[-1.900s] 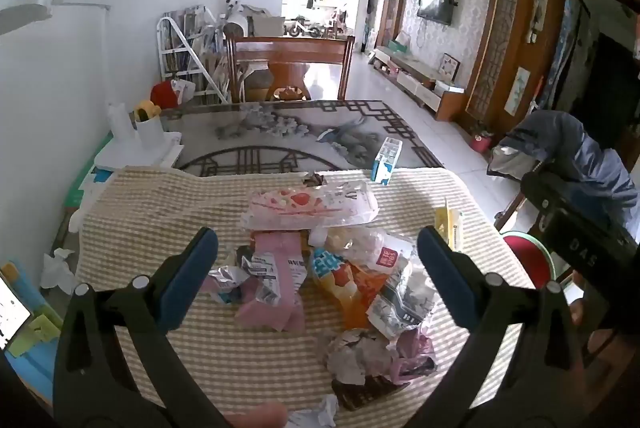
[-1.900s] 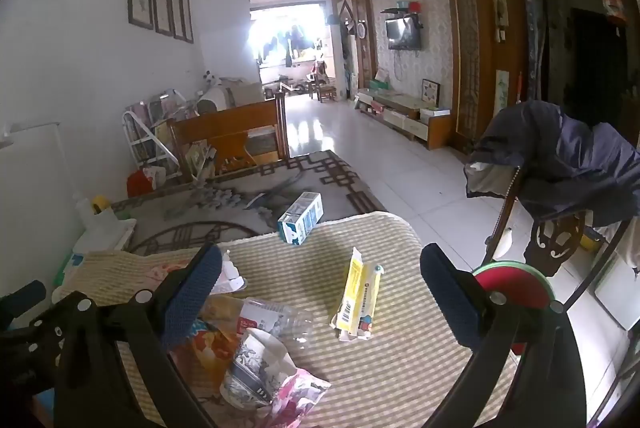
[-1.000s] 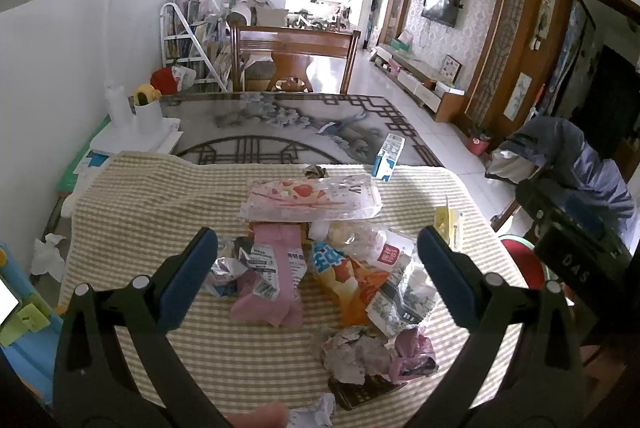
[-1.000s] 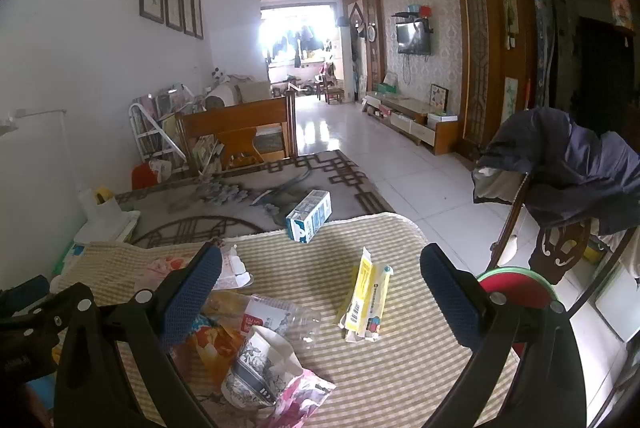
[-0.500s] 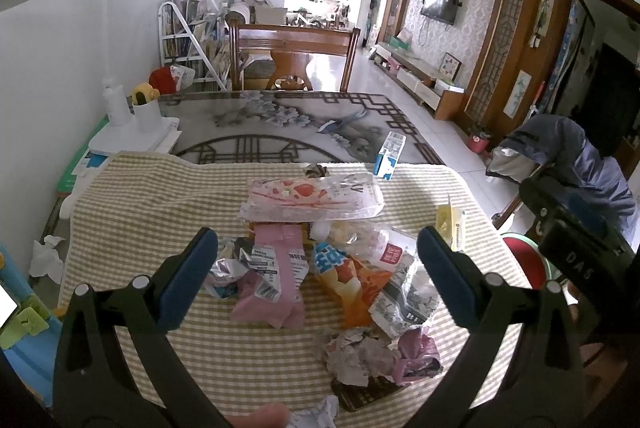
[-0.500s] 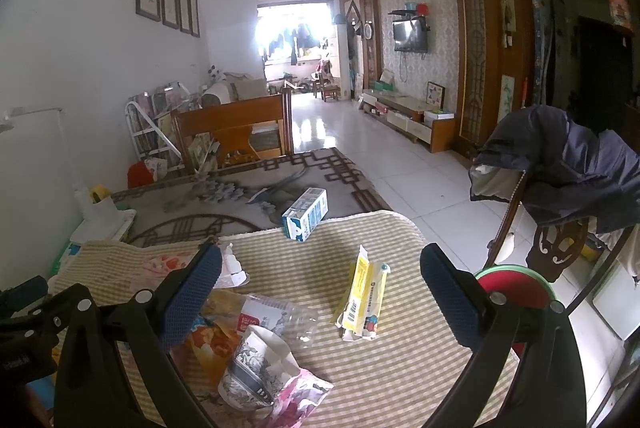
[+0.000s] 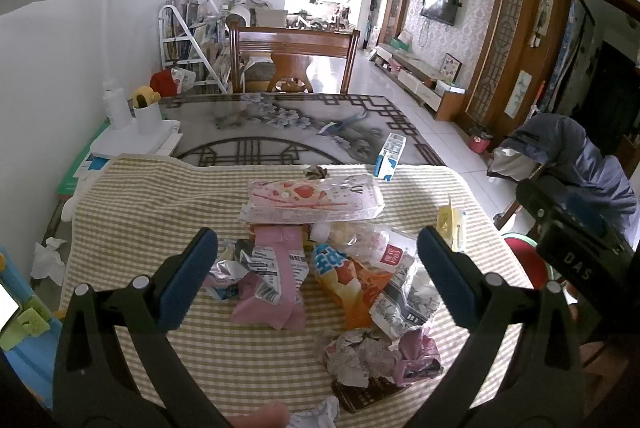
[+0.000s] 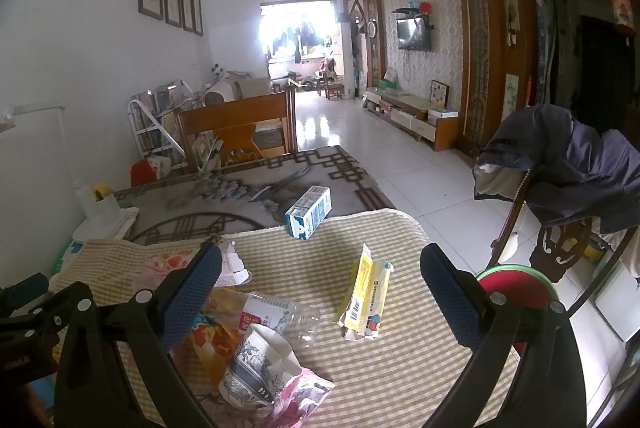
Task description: Collect trash
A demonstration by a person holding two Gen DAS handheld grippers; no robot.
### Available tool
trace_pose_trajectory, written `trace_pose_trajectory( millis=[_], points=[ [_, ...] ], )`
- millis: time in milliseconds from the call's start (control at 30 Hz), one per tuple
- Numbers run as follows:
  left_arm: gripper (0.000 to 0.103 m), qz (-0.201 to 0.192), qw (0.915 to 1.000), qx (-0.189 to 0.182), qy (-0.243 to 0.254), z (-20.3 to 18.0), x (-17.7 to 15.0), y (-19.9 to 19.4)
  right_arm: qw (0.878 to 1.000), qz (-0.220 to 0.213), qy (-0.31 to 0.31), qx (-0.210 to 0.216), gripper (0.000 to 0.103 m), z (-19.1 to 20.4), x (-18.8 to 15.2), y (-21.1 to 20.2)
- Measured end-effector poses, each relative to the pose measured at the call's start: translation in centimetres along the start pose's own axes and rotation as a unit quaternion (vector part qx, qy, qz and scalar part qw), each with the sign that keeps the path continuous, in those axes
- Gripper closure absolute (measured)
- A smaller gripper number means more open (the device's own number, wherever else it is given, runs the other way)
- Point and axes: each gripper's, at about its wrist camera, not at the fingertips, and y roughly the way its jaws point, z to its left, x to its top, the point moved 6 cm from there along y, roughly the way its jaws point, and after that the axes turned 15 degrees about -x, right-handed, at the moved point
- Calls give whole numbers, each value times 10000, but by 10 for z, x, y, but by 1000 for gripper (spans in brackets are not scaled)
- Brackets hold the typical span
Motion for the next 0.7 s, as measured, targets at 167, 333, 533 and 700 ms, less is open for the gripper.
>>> trace_pose_trajectory(
  millis=[167,333,533,700],
  points=[
    [5,-2,10000,30,8,1,1,-1,10000,42,17,20,7,0,-2,1],
    [5,0,10000,28,8,0,1,0,10000,38,9,14,7,0,-3,1],
    [5,-142,9998,-10,119,-3,2,-4,9992,301,217,164,7,-4,-8,5],
    [5,-158,9998,79,32,11,-5,-2,9975,600,161,341,7,-1,-16,9]
  ],
)
